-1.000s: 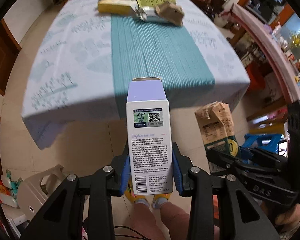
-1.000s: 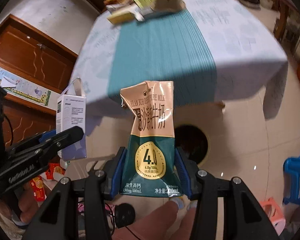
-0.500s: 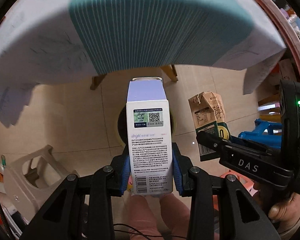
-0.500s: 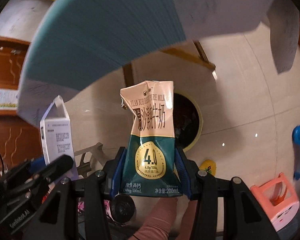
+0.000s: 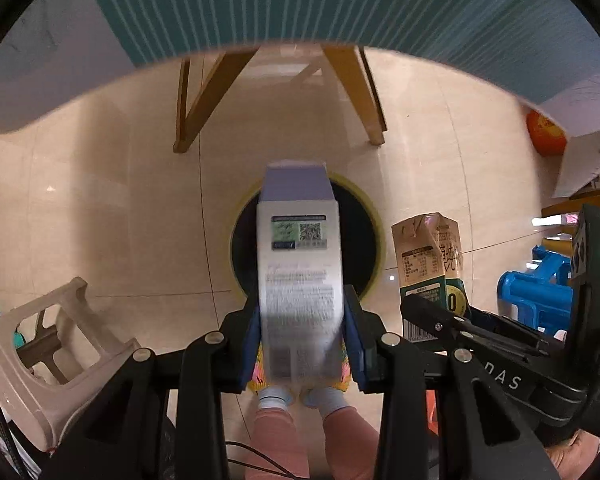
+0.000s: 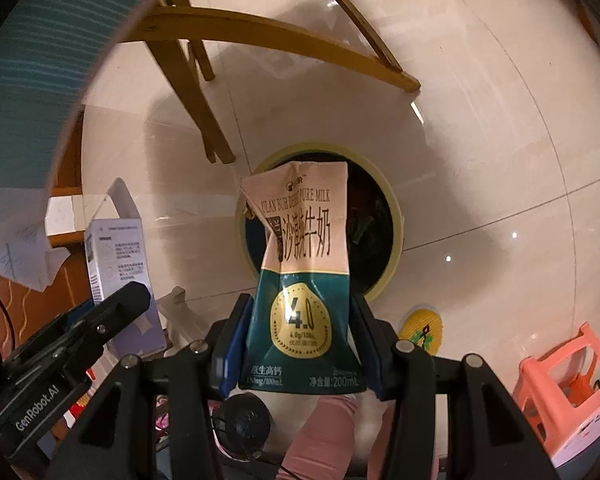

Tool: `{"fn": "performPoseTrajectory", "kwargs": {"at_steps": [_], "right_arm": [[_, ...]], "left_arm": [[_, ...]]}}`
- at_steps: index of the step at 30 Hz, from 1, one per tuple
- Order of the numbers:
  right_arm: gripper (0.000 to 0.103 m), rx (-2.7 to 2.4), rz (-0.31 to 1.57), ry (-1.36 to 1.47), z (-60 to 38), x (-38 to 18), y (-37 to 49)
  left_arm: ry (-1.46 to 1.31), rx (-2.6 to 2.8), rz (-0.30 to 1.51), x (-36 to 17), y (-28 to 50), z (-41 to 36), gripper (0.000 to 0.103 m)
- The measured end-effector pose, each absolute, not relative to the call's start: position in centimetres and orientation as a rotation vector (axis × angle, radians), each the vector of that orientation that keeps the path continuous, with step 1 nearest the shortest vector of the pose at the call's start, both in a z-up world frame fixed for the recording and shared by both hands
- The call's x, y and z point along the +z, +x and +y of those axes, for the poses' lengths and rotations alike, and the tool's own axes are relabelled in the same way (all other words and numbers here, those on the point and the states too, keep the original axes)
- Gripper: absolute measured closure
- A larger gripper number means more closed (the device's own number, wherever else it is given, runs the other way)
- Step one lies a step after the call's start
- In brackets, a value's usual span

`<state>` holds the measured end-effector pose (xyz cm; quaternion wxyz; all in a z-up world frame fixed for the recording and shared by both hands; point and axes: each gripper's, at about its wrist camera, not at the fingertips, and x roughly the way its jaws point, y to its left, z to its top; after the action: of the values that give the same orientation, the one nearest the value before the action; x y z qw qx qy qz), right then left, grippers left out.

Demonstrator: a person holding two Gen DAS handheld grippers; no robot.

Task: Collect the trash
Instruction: 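Carry both items over the black bin and open both tools to drop them, then move both tools back over the table toward the remaining trash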

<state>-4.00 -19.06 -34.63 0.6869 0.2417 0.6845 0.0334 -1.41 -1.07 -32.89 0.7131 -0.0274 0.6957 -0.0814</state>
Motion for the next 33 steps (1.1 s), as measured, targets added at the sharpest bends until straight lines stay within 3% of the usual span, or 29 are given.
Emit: {"fn": "performPoseTrajectory", "kwargs": {"at_steps": [3,5,24,26,28,33], "right_arm": [[0.054,0.066,1.539,0.55,-19.0,-35.4,-3.8],[0.054,0.06,1.54,0.552,-19.0,-35.7,-3.7],[0.053,0.063,1.566,0.511,-15.8,-37.1,-1.5],[0.049,0.054,1.57,0.496,-15.4,-37.0,-1.3],[0.032,0.055,1.555,0.485,-15.2,-36.7,-1.2],[0.03,0.044,1.51,0.449,-15.0,-35.7,-1.1]], "left_arm": [[-0.082,-0.179,1.569,-34.2,-0.8,-1.0,0.062],[-0.081,-0.17,1.57,-34.6,-0.6,-0.8,0.049],[-0.086,-0.078,1.487,-32.5,-2.0,4.2,0.048],[-0.085,-0.077,1.48,-32.1,-2.0,4.5,0.048],[-0.083,-0.077,1.472,-31.8,-2.0,4.6,0.048],[-0.075,-0.078,1.462,-31.8,-1.9,5.2,0.048]]}}
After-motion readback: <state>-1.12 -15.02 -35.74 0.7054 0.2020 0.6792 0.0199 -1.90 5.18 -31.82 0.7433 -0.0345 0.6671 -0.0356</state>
